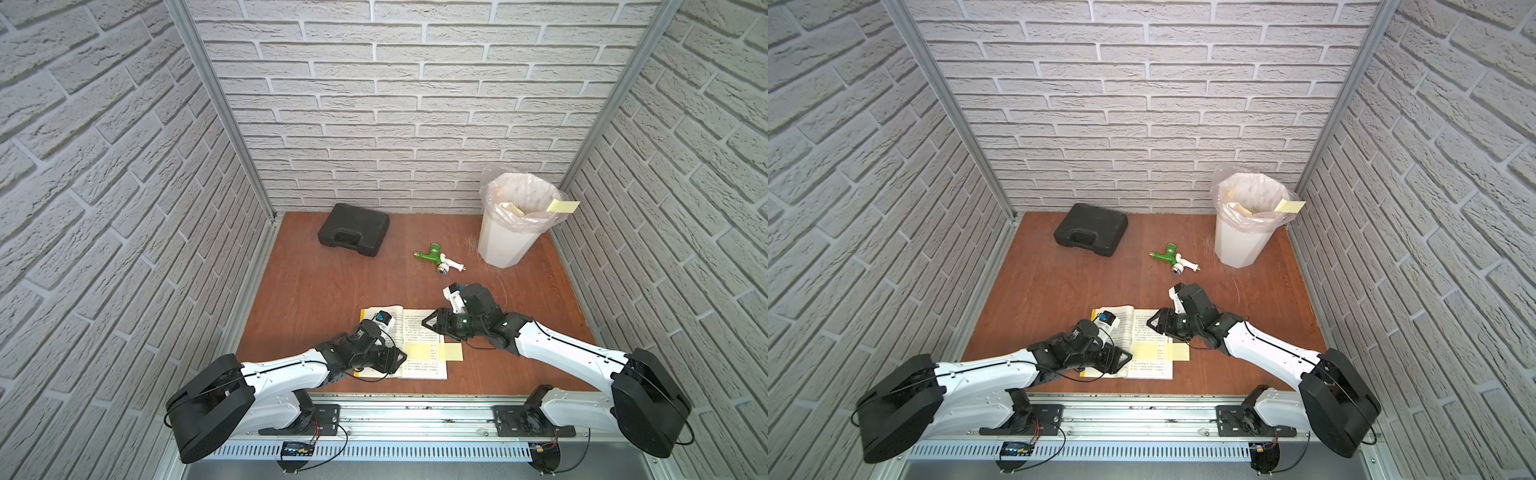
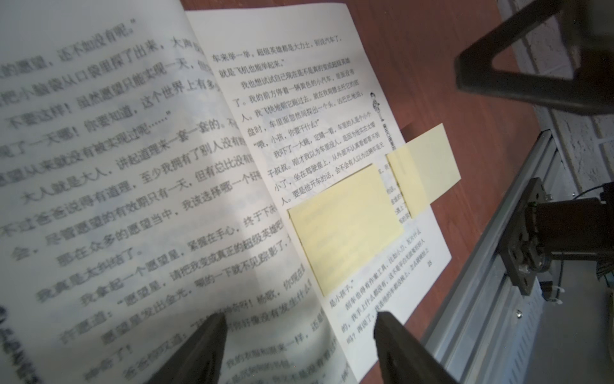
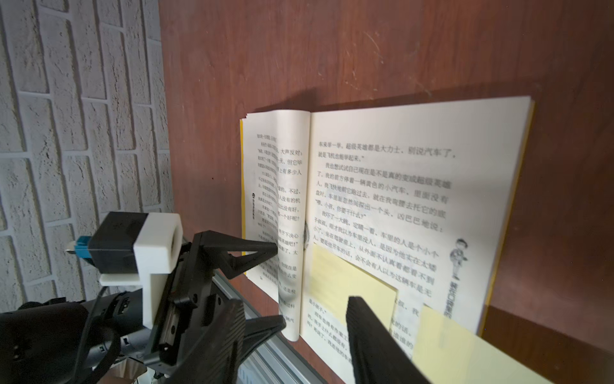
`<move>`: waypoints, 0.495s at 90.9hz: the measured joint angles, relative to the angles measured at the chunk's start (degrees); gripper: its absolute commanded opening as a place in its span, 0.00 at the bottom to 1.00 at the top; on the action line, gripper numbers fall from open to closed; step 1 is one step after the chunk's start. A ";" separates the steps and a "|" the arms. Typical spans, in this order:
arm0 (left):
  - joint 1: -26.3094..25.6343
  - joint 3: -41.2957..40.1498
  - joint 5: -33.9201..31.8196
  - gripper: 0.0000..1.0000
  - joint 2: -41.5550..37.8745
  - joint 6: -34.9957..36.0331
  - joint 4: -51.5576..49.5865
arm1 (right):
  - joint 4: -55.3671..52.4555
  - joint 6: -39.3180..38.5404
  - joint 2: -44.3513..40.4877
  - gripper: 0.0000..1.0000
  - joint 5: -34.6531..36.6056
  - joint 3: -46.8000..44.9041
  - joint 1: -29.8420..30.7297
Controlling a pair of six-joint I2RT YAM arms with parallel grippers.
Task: Peel off the used sticky note
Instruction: Tear off the note from the book.
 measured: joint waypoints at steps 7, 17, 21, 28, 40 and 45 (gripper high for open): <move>0.00 0.00 0.00 0.75 0.13 0.00 0.02 | -0.61 -0.76 -0.02 0.55 -0.44 -0.66 0.00; 0.00 0.00 0.02 0.76 0.13 0.00 0.04 | -1.01 -1.60 0.44 0.55 -1.29 -1.46 0.11; 0.00 0.00 0.02 0.76 0.13 0.00 0.04 | -1.03 -1.97 1.25 0.55 -1.88 -1.53 0.31; 0.00 0.00 0.00 0.76 0.13 -0.02 0.04 | -1.01 -2.54 2.89 0.56 -2.58 -1.55 0.96; 0.00 0.00 0.02 0.76 0.13 -0.02 0.07 | -1.03 -2.78 4.96 0.56 -3.39 -2.01 2.05; 0.00 0.00 0.02 0.76 0.13 -0.02 0.07 | -1.01 -2.89 5.44 0.56 -3.50 -2.21 2.34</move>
